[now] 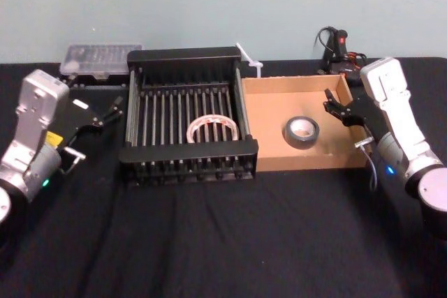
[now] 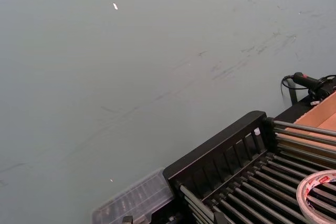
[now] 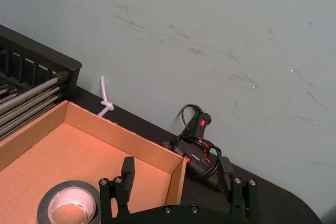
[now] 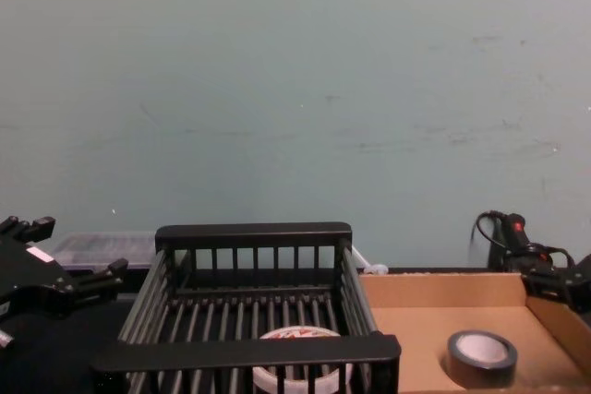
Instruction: Pick up the white tape and place it into the black box , Pick up the silver tape and place it into the brown box.
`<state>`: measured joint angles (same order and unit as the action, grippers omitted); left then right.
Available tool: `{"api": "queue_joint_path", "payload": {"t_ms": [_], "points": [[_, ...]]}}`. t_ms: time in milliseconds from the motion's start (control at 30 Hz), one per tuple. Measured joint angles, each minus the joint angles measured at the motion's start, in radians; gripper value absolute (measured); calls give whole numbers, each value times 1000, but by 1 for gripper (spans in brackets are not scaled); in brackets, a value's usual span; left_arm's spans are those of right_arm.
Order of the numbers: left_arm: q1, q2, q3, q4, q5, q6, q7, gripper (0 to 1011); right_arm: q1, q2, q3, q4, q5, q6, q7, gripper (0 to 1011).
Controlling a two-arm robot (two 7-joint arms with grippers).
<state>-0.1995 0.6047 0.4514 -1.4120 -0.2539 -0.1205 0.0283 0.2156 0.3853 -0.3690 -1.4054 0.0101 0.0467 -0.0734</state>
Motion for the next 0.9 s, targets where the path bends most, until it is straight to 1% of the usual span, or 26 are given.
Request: {"api": "queue_joint_path", "payload": {"t_ms": [900], "points": [[0, 0, 0, 0, 0, 0, 0, 1001, 1, 1, -2, 0, -1, -2, -1, 1002]]}}
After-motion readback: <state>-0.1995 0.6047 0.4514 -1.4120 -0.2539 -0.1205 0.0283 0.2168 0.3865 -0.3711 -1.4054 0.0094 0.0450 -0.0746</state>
